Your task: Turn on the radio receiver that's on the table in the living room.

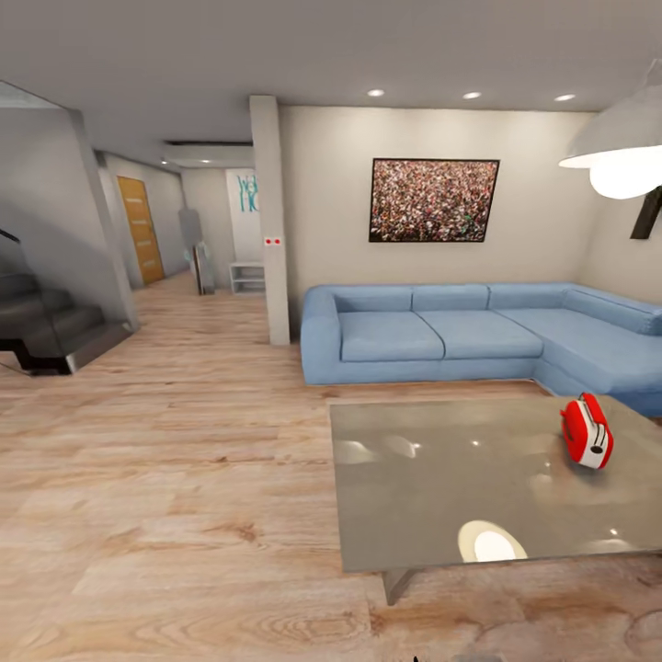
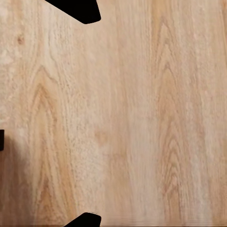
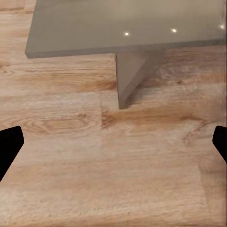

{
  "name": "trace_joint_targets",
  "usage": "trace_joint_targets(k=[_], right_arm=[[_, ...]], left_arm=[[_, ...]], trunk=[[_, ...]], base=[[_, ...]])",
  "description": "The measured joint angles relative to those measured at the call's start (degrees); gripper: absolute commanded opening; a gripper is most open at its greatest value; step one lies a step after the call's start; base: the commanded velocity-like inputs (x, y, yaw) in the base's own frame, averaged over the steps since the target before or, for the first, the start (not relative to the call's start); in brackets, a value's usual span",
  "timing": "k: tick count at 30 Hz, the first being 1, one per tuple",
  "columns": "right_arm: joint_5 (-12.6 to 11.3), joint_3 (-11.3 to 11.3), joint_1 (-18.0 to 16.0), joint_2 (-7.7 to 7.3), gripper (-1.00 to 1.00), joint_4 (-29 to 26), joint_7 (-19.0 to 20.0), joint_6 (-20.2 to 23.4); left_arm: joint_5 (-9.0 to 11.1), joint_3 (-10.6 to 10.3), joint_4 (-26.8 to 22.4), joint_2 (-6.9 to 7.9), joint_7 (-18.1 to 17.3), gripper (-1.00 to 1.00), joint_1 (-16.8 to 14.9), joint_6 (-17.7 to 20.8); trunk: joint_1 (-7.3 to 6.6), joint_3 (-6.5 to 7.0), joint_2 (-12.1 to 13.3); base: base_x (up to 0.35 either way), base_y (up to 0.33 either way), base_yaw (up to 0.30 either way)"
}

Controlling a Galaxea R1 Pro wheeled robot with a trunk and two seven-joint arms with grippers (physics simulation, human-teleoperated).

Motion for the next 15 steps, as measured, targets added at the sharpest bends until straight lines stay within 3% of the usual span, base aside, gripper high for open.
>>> trace_joint_targets(k=[15], right_arm=[[0.02, 0.00, 0.00, 0.00, 1.00, -0.01, 0.00, 0.00]], left_arm=[[-0.12, 0.00, -0.05, 0.00, 0.00, 1.00, -0.01, 0.00]], trunk=[[0.00, 0.33, 0.00]], base=[[0.000, 0.000, -0.286]])
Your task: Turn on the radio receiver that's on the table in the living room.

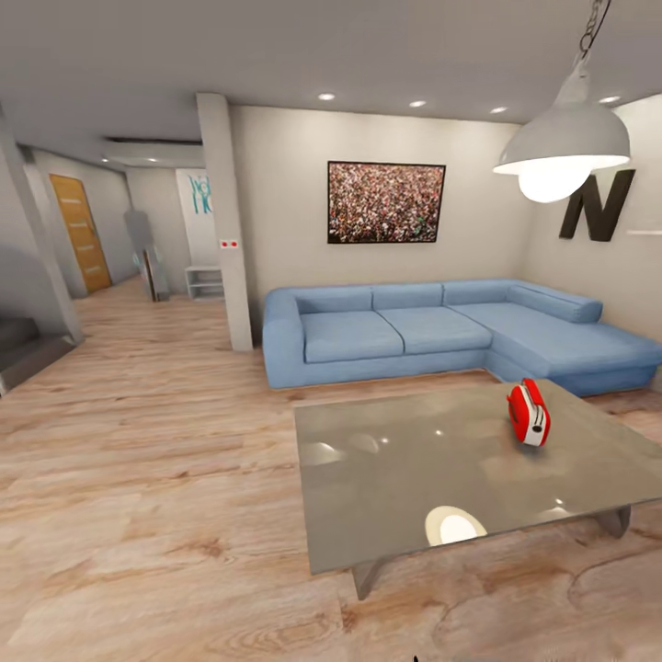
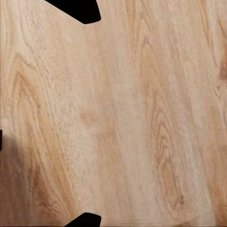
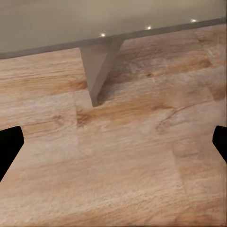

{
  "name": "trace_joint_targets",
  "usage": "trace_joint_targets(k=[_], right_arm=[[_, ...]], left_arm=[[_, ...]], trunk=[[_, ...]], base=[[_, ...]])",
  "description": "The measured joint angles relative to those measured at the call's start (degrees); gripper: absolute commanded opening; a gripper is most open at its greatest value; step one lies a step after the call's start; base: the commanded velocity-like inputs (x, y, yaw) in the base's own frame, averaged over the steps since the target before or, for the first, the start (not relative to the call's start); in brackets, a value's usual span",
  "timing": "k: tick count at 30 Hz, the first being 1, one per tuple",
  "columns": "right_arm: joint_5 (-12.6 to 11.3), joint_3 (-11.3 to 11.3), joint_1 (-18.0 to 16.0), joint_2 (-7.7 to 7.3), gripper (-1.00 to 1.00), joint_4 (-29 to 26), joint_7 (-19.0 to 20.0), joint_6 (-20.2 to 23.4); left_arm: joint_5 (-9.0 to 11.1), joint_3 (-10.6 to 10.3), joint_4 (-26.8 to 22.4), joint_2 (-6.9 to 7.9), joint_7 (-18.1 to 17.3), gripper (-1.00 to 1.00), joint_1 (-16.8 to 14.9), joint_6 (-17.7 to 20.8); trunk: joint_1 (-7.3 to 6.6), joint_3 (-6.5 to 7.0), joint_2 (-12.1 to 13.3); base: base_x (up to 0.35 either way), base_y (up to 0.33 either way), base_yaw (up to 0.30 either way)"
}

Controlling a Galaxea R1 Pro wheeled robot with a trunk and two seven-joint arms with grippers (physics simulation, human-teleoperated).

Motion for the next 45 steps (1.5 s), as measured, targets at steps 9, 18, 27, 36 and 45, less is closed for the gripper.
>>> trace_joint_targets(k=[9, 18, 27, 36, 45], right_arm=[[0.01, 0.00, 0.00, 0.00, 1.00, -0.01, 0.00, 0.00], [0.01, 0.00, 0.02, 0.00, 1.00, 0.00, 0.00, 0.00], [0.01, 0.00, 0.00, 0.00, 1.00, 0.00, 0.00, 0.00], [0.01, 0.00, 0.01, 0.00, 1.00, 0.00, 0.00, 0.00], [0.00, 0.00, 0.00, 0.00, 1.00, -0.01, 0.00, 0.00]], left_arm=[[0.12, 0.00, 0.04, 0.00, 0.00, 1.00, 0.00, 0.00], [0.06, 0.00, -0.01, 0.00, 0.00, 1.00, -0.02, 0.00], [0.07, 0.00, 0.04, 0.00, 0.00, 1.00, 0.02, 0.00], [0.01, 0.00, 0.00, 0.00, 0.00, 1.00, -0.02, 0.00], [0.06, 0.00, 0.03, 0.00, 0.00, 1.00, 0.00, 0.00]], trunk=[[0.00, 0.20, 0.00], [0.00, 0.40, 0.00], [0.00, 0.60, 0.00], [0.00, 0.80, 0.00], [0.00, 1.00, 0.00]], base=[[0.000, 0.000, -0.286], [0.000, 0.000, -0.286], [0.000, 0.000, -0.286], [0.000, 0.000, -0.286], [0.000, 0.000, -0.286]])
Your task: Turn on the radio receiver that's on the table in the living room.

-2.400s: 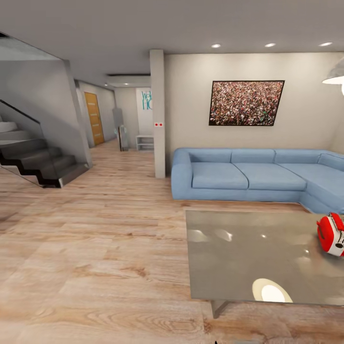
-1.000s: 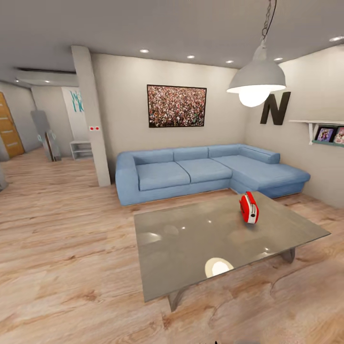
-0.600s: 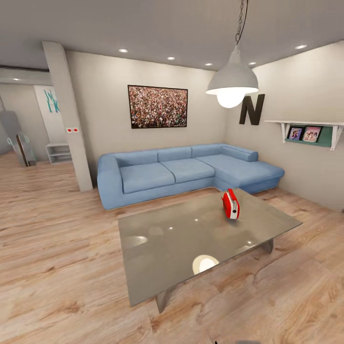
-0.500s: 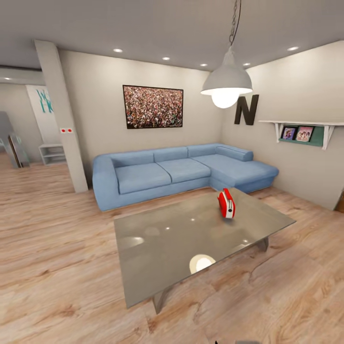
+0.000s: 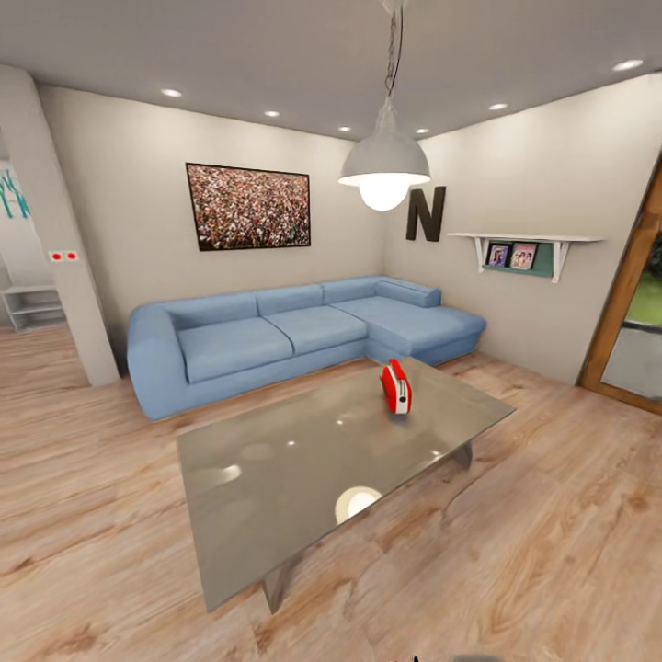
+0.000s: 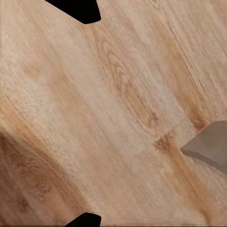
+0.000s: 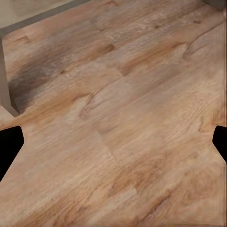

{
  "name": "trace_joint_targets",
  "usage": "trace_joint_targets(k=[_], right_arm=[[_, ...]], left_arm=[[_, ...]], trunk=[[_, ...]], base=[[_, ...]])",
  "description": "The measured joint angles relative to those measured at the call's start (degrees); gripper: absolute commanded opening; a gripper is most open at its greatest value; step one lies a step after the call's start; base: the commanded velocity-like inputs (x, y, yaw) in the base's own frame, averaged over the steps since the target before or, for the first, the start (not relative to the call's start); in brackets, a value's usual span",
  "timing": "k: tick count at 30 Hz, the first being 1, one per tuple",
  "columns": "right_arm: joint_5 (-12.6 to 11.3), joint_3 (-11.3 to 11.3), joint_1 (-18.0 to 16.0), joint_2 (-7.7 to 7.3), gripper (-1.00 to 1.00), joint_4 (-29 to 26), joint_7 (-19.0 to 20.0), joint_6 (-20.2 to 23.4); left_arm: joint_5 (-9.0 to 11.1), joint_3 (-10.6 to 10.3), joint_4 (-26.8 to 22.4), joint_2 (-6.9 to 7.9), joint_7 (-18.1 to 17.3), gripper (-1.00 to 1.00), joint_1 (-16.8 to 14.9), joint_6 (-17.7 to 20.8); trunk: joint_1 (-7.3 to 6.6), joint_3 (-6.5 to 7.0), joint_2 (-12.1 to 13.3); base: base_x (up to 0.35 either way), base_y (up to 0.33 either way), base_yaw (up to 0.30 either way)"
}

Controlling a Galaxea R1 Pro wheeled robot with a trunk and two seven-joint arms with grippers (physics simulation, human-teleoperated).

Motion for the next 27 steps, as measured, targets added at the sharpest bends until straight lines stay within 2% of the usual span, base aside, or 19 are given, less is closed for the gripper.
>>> trace_joint_targets(k=[27], right_arm=[[0.00, 0.00, 0.01, 0.00, 1.00, 0.02, 0.00, 0.00]], left_arm=[[0.06, -0.02, 0.04, 0.00, 0.00, 1.00, 0.01, 0.00]], trunk=[[0.00, 0.60, 0.00]], base=[[0.000, 0.000, -0.286]])
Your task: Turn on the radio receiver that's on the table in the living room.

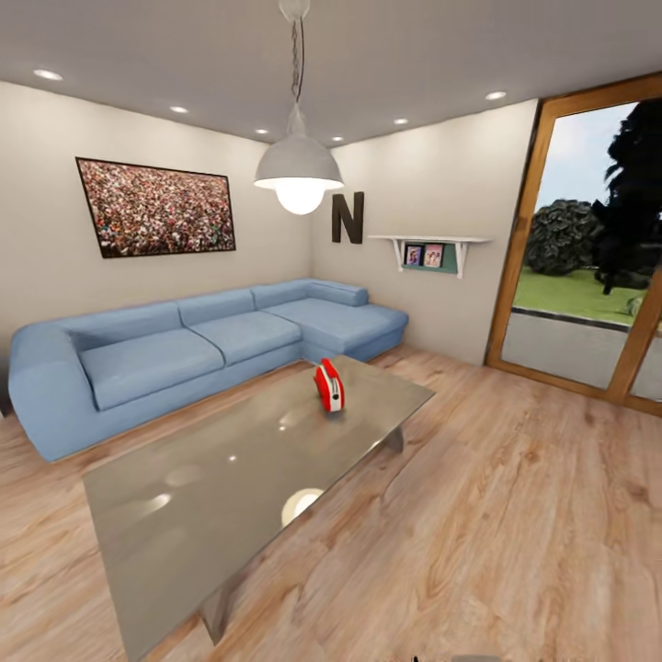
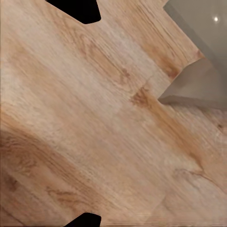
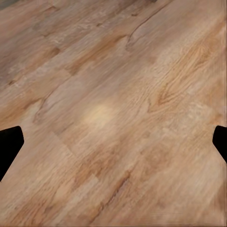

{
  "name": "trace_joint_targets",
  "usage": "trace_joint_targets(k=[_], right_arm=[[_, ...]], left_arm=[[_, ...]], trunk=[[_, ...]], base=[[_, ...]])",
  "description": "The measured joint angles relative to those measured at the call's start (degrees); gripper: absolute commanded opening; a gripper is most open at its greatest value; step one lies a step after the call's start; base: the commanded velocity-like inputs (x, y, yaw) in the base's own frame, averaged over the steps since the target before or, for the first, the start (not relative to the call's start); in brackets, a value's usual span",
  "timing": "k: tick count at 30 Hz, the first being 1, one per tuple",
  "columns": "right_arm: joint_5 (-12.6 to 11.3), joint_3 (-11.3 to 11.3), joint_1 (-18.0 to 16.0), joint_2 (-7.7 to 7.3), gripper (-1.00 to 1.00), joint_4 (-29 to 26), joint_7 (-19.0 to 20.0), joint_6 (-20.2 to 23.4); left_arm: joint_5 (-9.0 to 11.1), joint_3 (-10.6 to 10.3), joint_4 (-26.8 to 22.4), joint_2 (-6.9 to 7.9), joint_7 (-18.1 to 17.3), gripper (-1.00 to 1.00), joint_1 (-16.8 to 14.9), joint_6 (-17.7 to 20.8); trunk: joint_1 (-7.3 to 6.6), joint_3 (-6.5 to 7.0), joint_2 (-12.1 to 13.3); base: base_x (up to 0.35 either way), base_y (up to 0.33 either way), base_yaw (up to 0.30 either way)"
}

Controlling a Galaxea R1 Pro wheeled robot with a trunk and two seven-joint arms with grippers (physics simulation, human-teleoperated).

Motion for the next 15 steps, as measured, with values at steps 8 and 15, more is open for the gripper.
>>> trace_joint_targets(k=[8, 15], right_arm=[[0.00, 0.00, 0.00, 0.00, 1.00, 0.00, 0.00, 0.00], [0.00, 0.00, 0.00, 0.00, 1.00, 0.00, 0.00, 0.00]], left_arm=[[0.00, 0.00, 0.00, 0.00, 0.00, 1.00, 0.00, 0.00], [0.00, 0.00, 0.00, 0.00, 0.00, 1.00, 0.00, 0.00]], trunk=[[0.00, 0.18, 0.00], [0.00, 0.33, 0.00]], base=[[0.000, 0.000, -0.286], [0.000, 0.000, -0.286]])
